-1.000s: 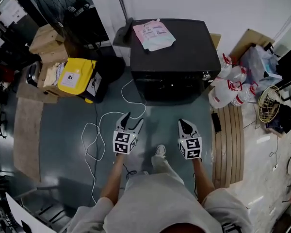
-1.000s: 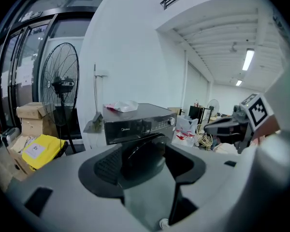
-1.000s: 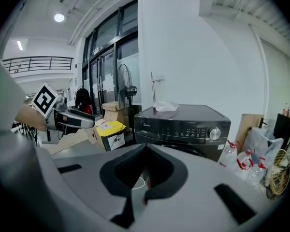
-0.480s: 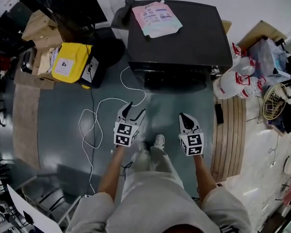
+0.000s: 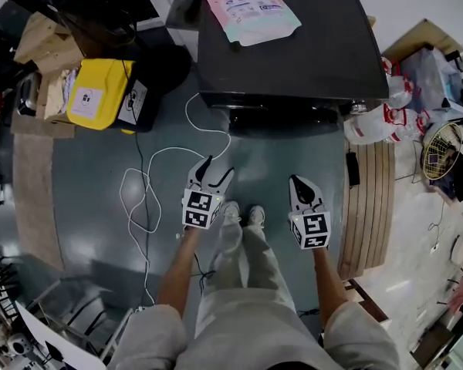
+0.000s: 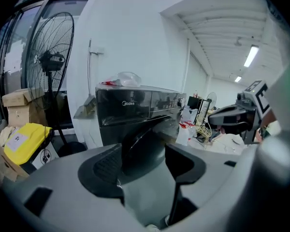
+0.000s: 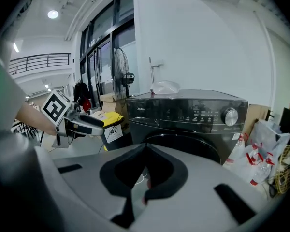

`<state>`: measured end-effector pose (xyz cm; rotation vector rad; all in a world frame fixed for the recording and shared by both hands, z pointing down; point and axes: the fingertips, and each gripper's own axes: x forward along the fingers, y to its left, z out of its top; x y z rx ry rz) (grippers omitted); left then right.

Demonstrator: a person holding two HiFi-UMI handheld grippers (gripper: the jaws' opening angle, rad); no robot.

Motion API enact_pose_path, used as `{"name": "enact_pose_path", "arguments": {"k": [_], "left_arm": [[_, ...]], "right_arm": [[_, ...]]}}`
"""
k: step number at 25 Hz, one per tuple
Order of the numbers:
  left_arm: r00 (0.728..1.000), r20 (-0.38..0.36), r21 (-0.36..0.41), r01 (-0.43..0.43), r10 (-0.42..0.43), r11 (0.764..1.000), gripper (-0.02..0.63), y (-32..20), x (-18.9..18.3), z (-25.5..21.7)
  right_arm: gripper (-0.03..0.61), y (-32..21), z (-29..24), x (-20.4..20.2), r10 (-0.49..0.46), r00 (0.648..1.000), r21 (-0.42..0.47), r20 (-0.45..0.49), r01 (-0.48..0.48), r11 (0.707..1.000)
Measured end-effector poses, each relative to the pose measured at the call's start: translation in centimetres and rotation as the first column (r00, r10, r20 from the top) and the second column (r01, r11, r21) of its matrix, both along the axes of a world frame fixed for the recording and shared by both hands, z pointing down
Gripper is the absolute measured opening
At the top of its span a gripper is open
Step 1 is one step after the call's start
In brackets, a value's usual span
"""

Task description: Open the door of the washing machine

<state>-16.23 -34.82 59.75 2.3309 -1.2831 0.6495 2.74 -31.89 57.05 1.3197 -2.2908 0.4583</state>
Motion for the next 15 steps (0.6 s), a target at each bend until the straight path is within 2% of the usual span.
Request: {"name": "enact_pose_path", "arguments": {"k": [8, 15], "left_arm": [[0.999, 0.004, -0.001, -0.045, 0.045, 0.999, 0.267, -1.5, -0.6, 5.4], [0.997, 0.014, -0.003, -0.079, 0.079, 0.997, 0.267, -3.3, -0.1, 9.7]], "right_arm": [[-0.002, -1.8, 5.5, -0.3, 0.051, 0.999, -0.019, -0.011, -0.051, 0.999], [-0.002, -1.7, 10.0, -1.1, 0.058, 0.998, -0.045, -0.007, -0.058, 0.997]]}}
